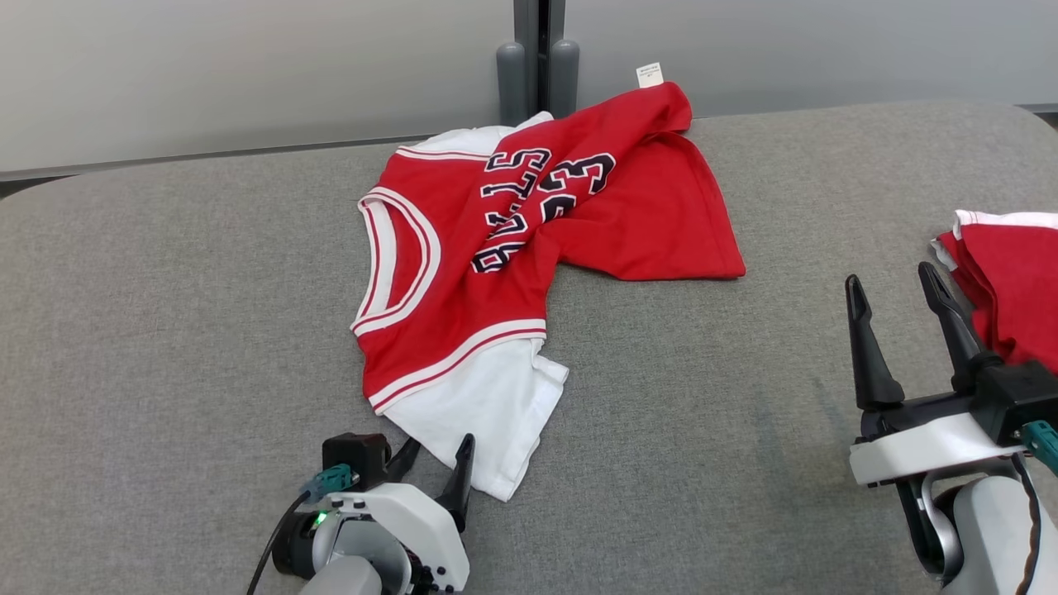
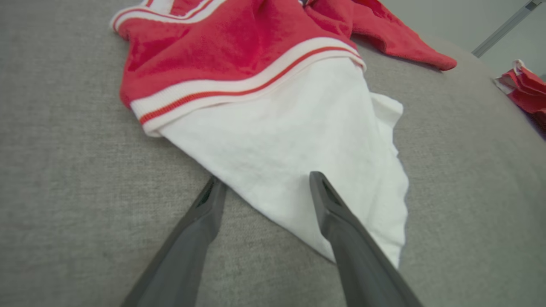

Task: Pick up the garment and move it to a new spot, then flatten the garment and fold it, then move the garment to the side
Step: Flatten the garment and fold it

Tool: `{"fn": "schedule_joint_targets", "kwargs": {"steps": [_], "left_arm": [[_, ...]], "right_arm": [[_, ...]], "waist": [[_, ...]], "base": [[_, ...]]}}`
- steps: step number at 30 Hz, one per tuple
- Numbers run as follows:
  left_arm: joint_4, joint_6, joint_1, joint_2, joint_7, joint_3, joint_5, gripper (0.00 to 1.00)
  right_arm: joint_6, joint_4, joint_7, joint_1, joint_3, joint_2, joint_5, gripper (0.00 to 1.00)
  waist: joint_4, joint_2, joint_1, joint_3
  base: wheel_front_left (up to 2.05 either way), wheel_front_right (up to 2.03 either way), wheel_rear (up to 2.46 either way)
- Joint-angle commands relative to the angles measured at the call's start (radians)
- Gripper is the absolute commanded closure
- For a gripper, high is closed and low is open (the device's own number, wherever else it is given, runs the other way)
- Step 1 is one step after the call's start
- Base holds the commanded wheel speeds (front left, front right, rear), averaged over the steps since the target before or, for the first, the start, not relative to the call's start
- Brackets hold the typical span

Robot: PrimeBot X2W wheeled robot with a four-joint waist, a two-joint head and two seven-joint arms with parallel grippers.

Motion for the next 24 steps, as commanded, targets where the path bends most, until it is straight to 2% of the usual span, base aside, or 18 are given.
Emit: {"fn": "schedule_joint_targets", "kwargs": {"steps": [1, 2, 3, 4, 5, 11, 14, 18, 24], "left_arm": [[0.014, -0.006, -0.002, 0.000, 0.016, -0.014, -0.009, 0.00], [0.016, -0.012, -0.005, 0.000, 0.013, -0.022, -0.017, 0.05], [0.017, -0.021, -0.014, 0.000, 0.007, -0.035, -0.013, 0.53], [0.017, -0.031, -0.024, -0.002, -0.003, -0.052, 0.002, 0.90], [0.014, -0.034, -0.031, -0.002, -0.025, -0.055, 0.004, 1.00], [-0.047, 0.008, -0.071, 0.009, -0.114, 0.012, 0.041, 1.00], [-0.147, 0.021, -0.061, 0.018, -0.117, 0.084, 0.093, 1.00], [-0.266, 0.008, -0.018, 0.018, -0.117, 0.165, 0.164, 1.00], [-0.377, -0.012, 0.022, 0.008, -0.118, 0.248, 0.241, 1.00]], "right_arm": [[-0.002, -0.007, -0.001, -0.012, -0.002, 0.000, -0.003, 0.00], [-0.002, -0.008, -0.001, -0.012, -0.003, 0.000, -0.003, 0.00], [-0.002, -0.009, -0.001, -0.013, -0.003, 0.000, -0.002, 0.00], [-0.002, -0.008, -0.001, -0.015, 0.001, -0.003, -0.009, 0.00], [-0.002, -0.006, -0.001, -0.017, 0.006, -0.008, -0.017, 0.00], [-0.002, 0.044, -0.001, -0.026, 0.001, -0.003, -0.009, 0.00], [-0.002, 0.101, -0.001, -0.048, -0.016, 0.005, 0.014, 0.00], [-0.002, 0.188, 0.022, -0.091, -0.042, 0.012, 0.055, 0.00], [-0.002, 0.349, 0.124, -0.191, -0.090, 0.016, 0.119, 0.00]], "waist": [[-0.002, -0.0001, 0.0000, 0.004], [-0.002, -0.0001, 0.0000, 0.006], [-0.002, -0.0001, 0.0000, 0.009], [-0.002, -0.0001, 0.0000, 0.011], [-0.002, -0.0001, 0.0000, 0.014], [0.019, -0.0001, 0.0000, 0.028], [0.043, -0.0001, 0.0000, 0.031], [0.077, -0.0001, 0.0000, 0.039], [0.127, -0.0001, 0.0000, 0.061]], "base": [[0.00, 0.00, 0.00], [0.00, 0.00, 0.00], [0.00, 0.00, 0.00], [0.00, 0.00, 0.00], [0.00, 0.00, 0.00], [0.00, 0.00, 0.00], [0.00, 0.00, 0.00], [0.00, 0.00, 0.00], [0.00, 0.00, 0.00]]}}
